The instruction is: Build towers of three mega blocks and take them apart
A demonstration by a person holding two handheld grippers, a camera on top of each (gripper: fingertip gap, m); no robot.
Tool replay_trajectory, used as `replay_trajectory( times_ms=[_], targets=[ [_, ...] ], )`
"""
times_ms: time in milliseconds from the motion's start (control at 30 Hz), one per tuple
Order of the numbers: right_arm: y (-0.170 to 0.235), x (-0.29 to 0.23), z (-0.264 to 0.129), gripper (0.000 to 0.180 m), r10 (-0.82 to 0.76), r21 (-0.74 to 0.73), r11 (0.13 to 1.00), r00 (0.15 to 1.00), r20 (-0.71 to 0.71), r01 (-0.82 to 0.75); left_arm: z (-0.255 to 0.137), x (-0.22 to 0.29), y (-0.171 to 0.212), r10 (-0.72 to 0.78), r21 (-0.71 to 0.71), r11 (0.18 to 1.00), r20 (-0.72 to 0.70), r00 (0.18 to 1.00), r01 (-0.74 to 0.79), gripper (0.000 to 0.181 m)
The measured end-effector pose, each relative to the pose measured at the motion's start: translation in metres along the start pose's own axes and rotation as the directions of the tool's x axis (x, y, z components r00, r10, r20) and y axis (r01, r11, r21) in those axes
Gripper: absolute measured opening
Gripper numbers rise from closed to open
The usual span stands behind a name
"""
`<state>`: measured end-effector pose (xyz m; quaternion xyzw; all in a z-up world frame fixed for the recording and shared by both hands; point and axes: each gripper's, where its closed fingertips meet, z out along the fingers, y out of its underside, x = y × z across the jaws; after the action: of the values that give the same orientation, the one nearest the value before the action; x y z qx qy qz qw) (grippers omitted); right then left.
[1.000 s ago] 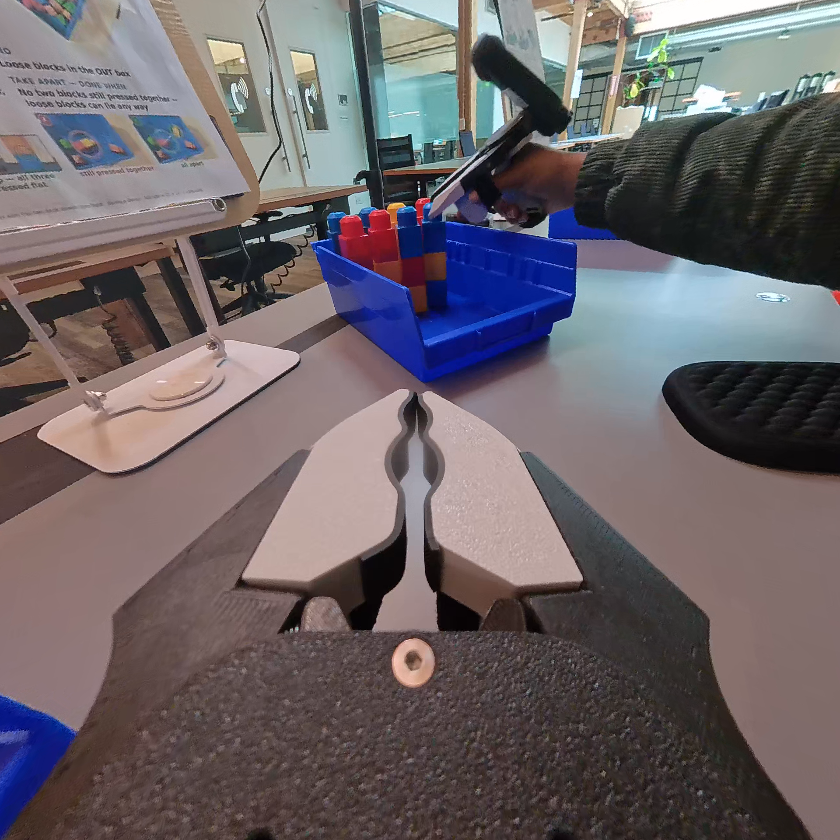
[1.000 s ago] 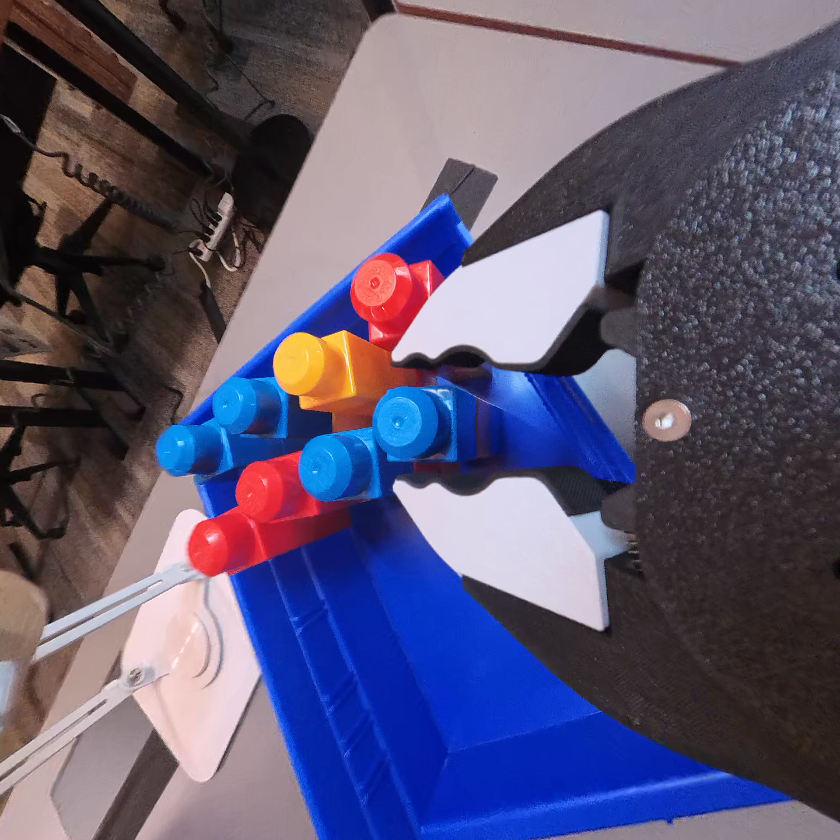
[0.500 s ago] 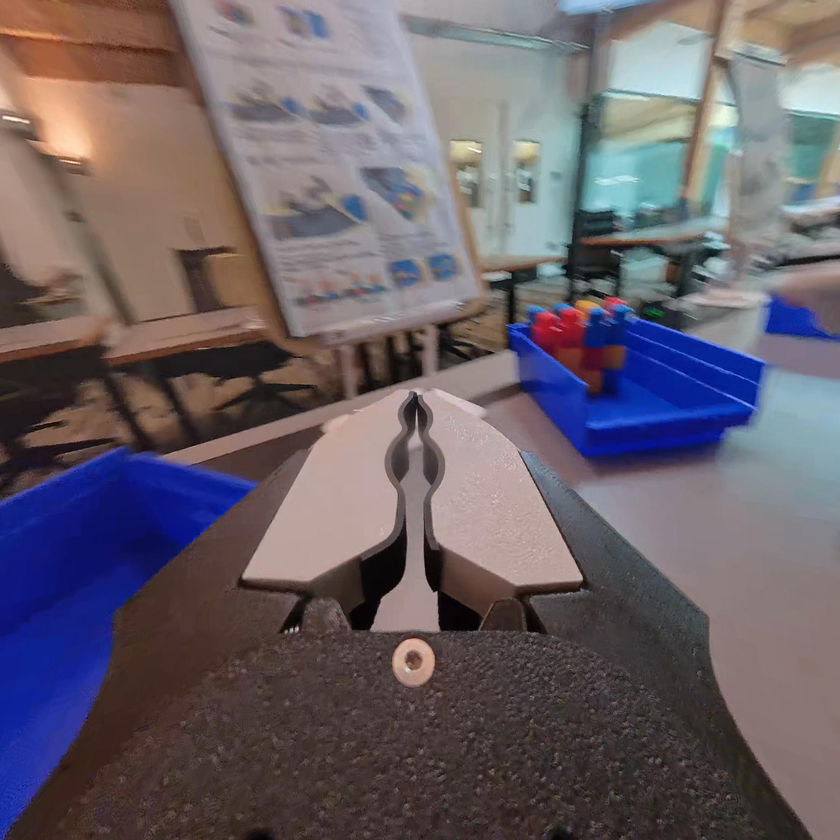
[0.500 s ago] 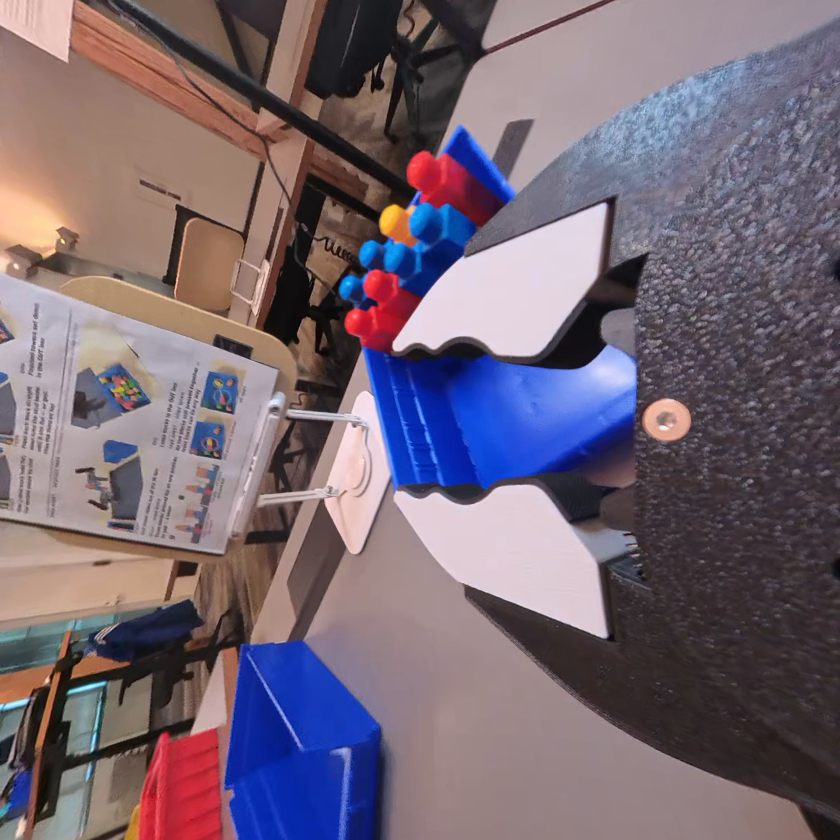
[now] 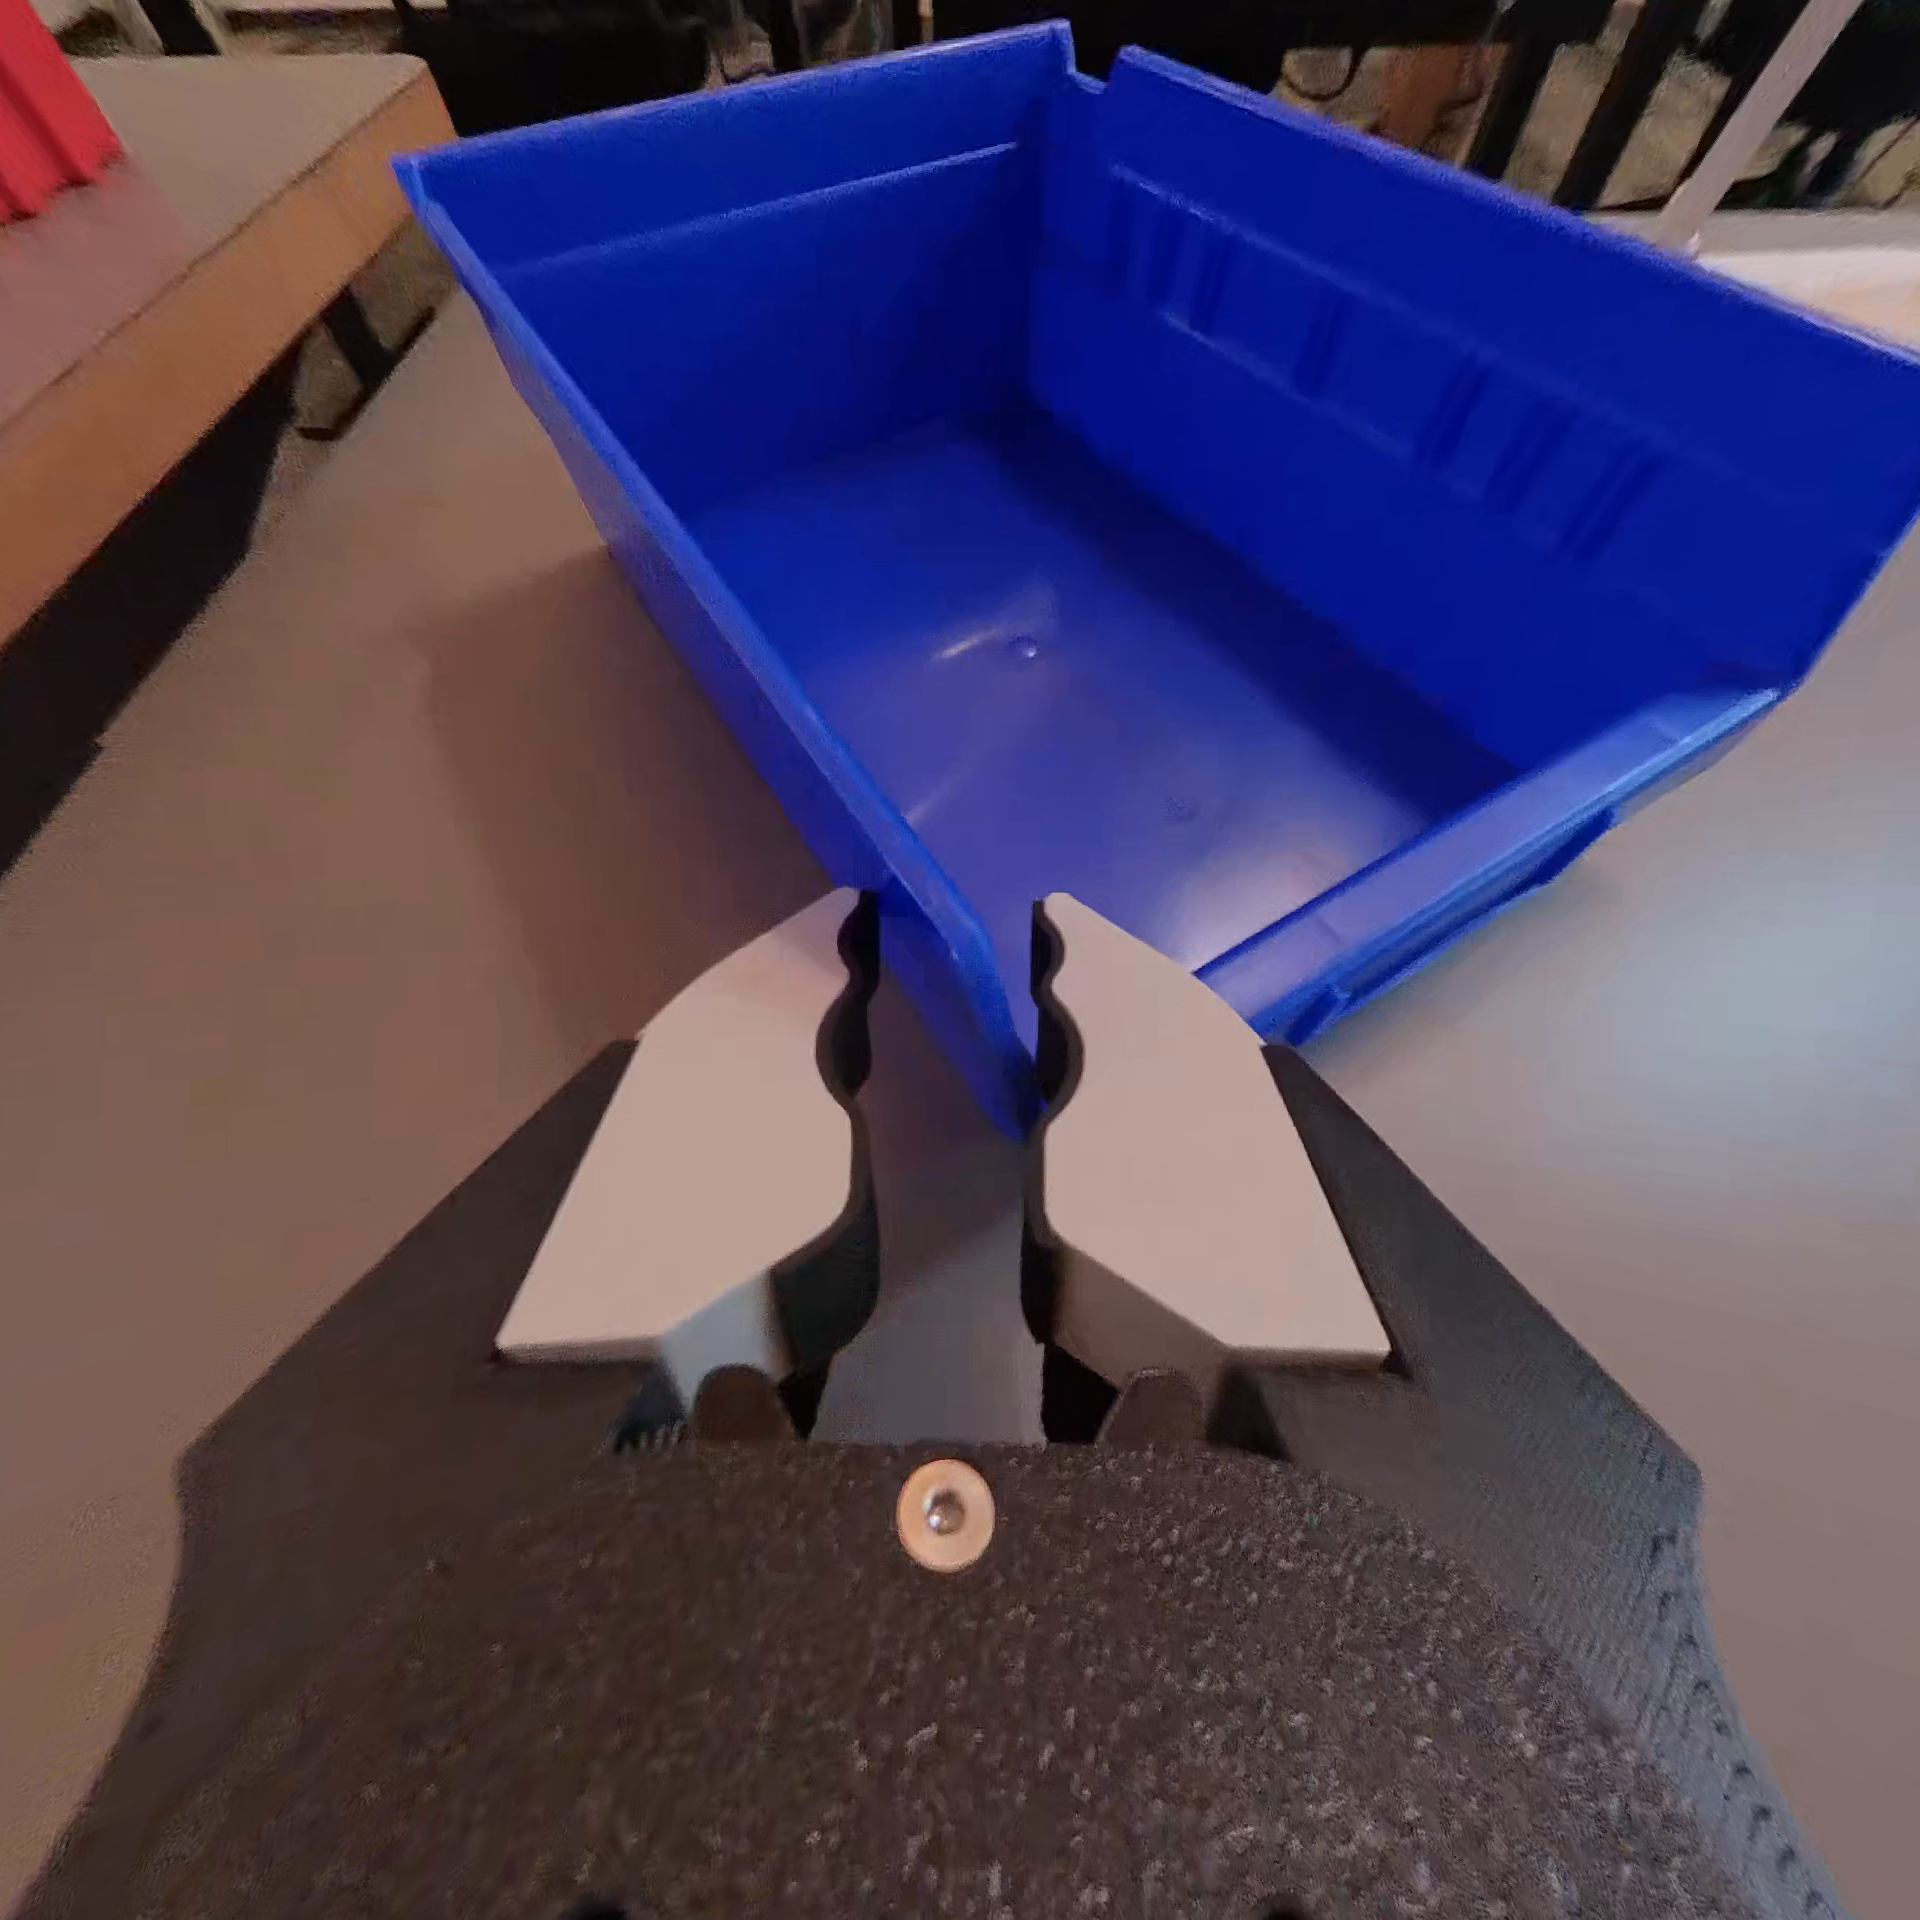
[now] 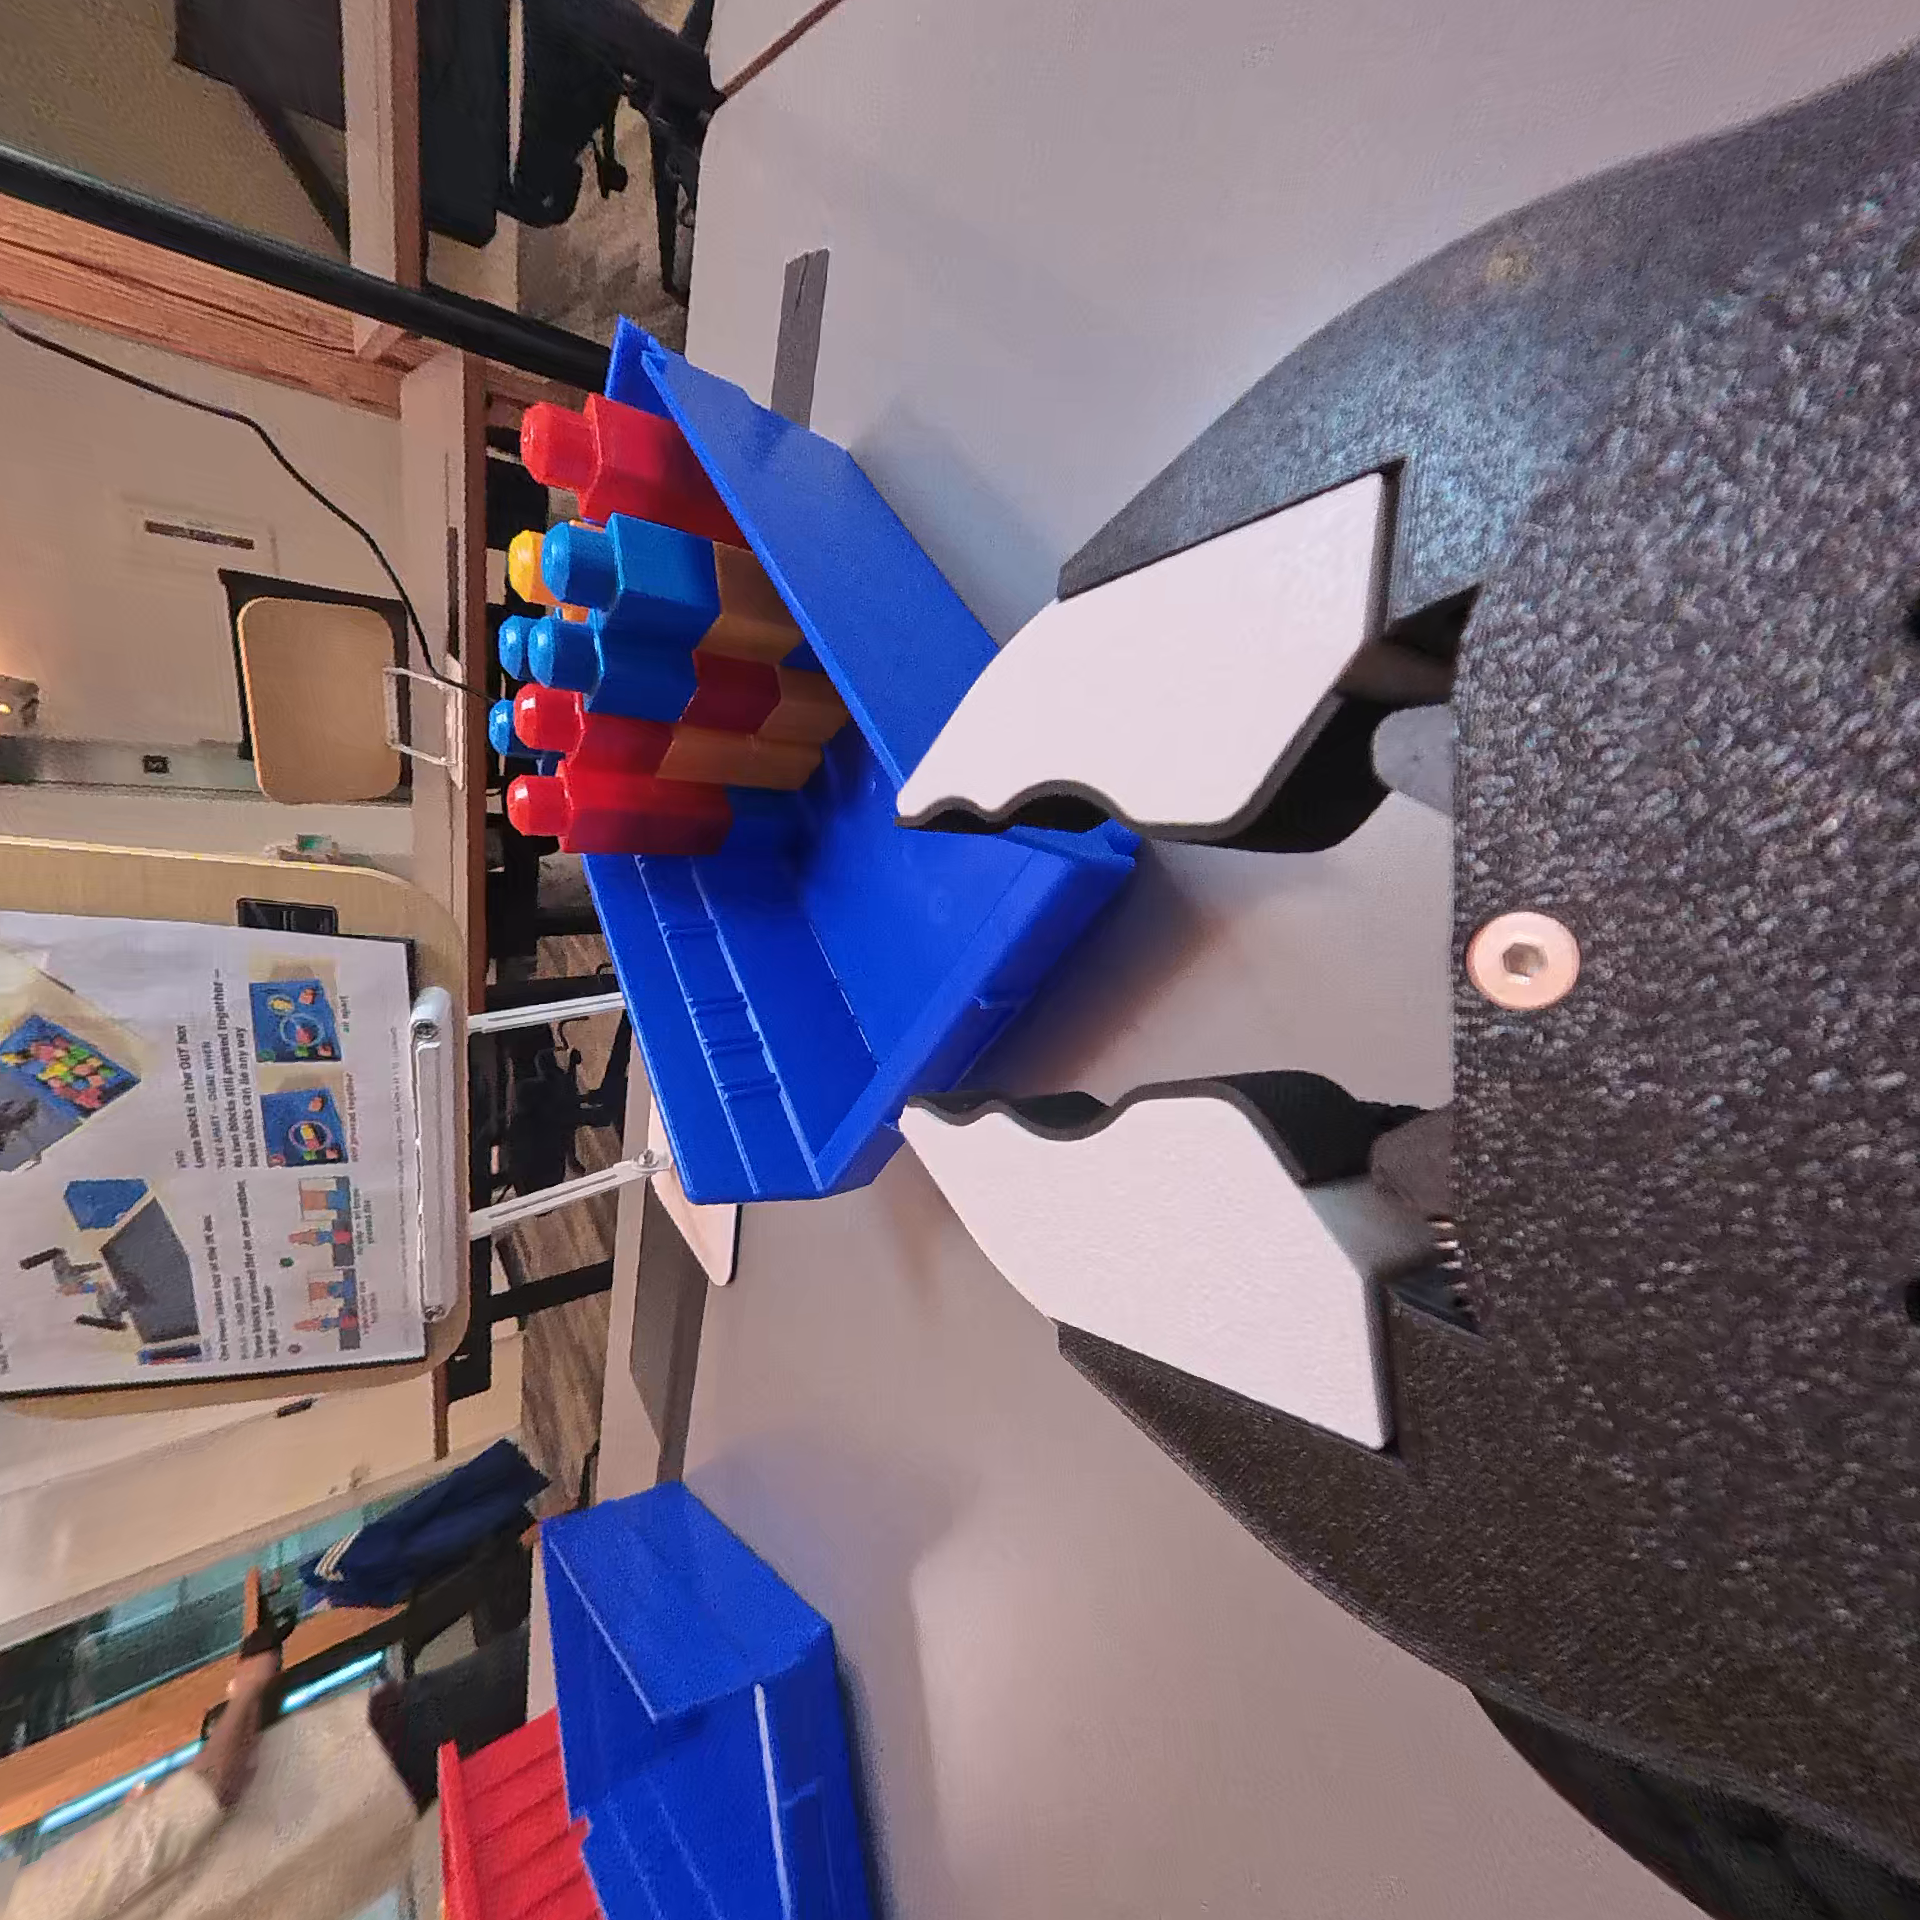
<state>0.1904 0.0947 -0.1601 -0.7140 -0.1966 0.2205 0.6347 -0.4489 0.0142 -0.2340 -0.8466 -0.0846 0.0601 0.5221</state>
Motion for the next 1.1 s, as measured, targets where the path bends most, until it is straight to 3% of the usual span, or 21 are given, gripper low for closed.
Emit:
replay_trajectory(
  times_ms=[100, 200, 367, 667, 1100],
  targets=[
    [0.004, -0.002, -0.001, 0.046, -0.006, -0.001, 1.0, 1.0, 0.004, 0.006, -0.005, -0.013, 0.003, 0.077, -0.061, 0.995, 0.061, 0.995, -0.073, 0.018],
    [0.008, 0.002, -0.003, 0.045, 0.001, -0.004, 1.0, 1.0, -0.009, -0.001, -0.018, 0.005, 0.01, 0.101, -0.06, 0.993, 0.004, 0.995, -0.1, 0.017],
    [0.008, 0.007, -0.002, 0.044, 0.016, 0.002, 1.0, 0.999, -0.031, -0.016, -0.033, 0.07, 0.016, 0.163, -0.034, 0.985, -0.117, 0.98, -0.168, 0.011],
    [0.019, 0.007, 0.003, 0.045, -0.017, -0.067, 0.998, 0.997, -0.074, 0.012, -0.016, 0.19, 0.006, 0.146, -0.018, 0.986, -0.372, 0.917, -0.165, 0.002],
    [0.031, 0.013, 0.016, 0.05, -0.015, -0.146, 0.989, 0.993, -0.117, -0.002, -0.002, 0.167, -0.004, -0.053, -0.007, 0.999, -0.245, 0.968, 0.053, 0.005]
  ],
)
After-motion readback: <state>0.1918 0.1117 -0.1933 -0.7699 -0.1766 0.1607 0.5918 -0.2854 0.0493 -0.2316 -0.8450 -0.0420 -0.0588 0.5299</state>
